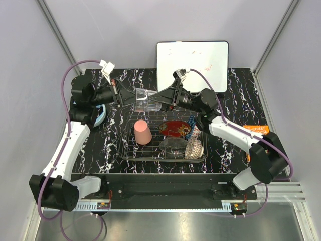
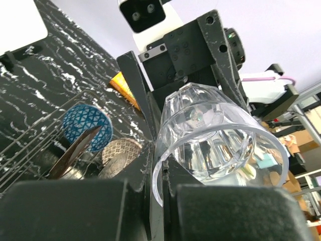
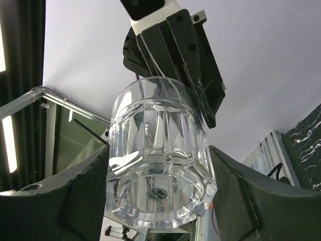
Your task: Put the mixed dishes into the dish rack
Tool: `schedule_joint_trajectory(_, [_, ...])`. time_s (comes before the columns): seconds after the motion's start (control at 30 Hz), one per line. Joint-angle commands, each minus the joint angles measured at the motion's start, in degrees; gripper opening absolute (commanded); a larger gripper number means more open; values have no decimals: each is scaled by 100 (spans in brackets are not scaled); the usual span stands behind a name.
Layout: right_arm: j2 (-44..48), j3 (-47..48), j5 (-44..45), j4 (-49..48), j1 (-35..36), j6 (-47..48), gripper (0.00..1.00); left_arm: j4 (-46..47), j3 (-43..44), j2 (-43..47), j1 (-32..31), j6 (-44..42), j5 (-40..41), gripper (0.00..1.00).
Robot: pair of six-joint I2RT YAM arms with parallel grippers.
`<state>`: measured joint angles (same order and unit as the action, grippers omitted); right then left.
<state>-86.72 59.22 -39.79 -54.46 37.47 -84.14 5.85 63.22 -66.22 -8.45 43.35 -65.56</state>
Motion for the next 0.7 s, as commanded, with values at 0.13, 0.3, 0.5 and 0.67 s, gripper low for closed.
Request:
schedule_joint_trajectory(0.13, [286,423,-117,847,-21,695,2,-2113,146,214,185,-1777,316,55])
schedule_joint_trajectory(0.3, [910,652,137,3271,-21,2127,0,-3104,969,57,1317,-2399,-237,99])
schedule_joint_trajectory(0.5, [1236,1047,893,5882,145,3824,0,-4721,1998,-540,2225,-3110,-83,99])
schedule_joint_trajectory(0.67, [771,1838,2833,7799,1409,5424,0,-6040,2641,-1033,1331,-4061,3921,99])
